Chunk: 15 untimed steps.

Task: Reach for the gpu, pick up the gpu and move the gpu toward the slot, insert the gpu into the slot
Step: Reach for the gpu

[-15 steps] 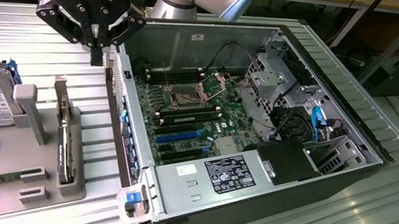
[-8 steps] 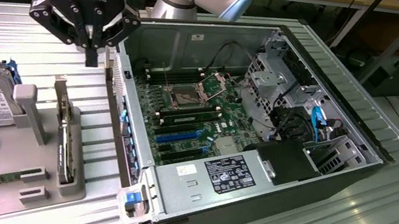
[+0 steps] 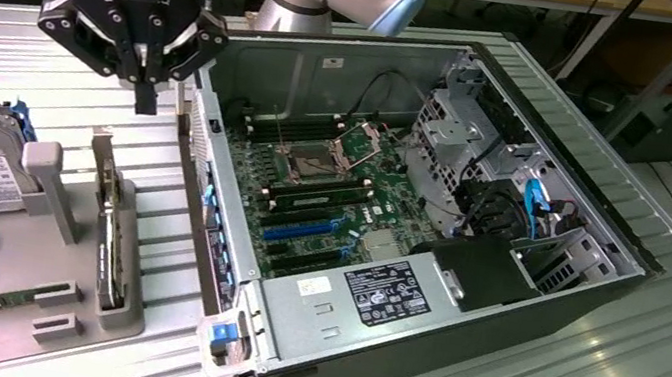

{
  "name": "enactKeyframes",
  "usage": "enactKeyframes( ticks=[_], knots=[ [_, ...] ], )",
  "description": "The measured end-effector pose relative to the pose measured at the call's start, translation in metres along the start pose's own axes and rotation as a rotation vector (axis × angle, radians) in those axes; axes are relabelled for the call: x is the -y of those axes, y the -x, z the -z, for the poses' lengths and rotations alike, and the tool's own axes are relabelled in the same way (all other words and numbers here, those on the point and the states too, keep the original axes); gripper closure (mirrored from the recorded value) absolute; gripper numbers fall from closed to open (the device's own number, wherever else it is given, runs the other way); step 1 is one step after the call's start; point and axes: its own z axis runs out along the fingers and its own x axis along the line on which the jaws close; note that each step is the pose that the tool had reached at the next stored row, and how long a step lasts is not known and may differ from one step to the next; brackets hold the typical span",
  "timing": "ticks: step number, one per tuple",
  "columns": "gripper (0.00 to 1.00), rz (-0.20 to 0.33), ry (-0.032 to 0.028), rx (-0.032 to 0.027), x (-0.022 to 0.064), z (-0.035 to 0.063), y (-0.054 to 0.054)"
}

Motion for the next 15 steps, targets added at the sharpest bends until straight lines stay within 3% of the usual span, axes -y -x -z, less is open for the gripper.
enactKeyframes(
  ticks=[15],
  knots=[
    [0.89,0.0,-0.0007,-0.008,0.0023,-0.0018,-0.011]
  ],
)
